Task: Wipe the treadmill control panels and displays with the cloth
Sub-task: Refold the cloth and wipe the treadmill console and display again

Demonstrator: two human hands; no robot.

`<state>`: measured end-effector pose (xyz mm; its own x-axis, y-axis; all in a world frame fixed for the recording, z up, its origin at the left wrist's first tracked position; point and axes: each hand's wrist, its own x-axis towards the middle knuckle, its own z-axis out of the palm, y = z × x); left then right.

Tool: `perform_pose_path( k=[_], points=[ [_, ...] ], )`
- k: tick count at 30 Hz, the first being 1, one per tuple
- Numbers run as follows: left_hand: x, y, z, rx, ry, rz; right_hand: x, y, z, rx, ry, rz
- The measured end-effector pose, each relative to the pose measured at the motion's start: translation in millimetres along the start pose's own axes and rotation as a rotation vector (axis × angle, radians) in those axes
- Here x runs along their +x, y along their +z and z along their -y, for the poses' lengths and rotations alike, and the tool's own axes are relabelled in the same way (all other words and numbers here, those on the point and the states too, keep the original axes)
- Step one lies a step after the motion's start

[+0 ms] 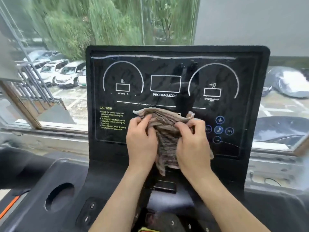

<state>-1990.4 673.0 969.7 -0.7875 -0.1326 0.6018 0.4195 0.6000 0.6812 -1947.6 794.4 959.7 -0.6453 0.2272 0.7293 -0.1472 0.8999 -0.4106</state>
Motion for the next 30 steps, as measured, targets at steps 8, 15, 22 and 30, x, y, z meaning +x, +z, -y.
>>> perform_pose_path(
  k=[8,15,22,30],
  points=[
    [40.2,-0.6,35.6,0.317,0.228,-0.027,10.1,57.8,18.3,-0.386,-0.239,0.241],
    [109.2,11.8,18.1,0.282,0.378,-0.056,103.4,46.1,8.1,-0.477,-0.575,0.193],
    [144.9,64.9,-75.9,0.39,0.481,-0.071,167.9,-25.6,-56.3,-0.526,-0.475,-0.004],
    [174.8,117.6,-219.0,0.613,0.403,0.492,203.8,-88.9,-117.7,-0.43,-0.09,-0.129]
  ],
)
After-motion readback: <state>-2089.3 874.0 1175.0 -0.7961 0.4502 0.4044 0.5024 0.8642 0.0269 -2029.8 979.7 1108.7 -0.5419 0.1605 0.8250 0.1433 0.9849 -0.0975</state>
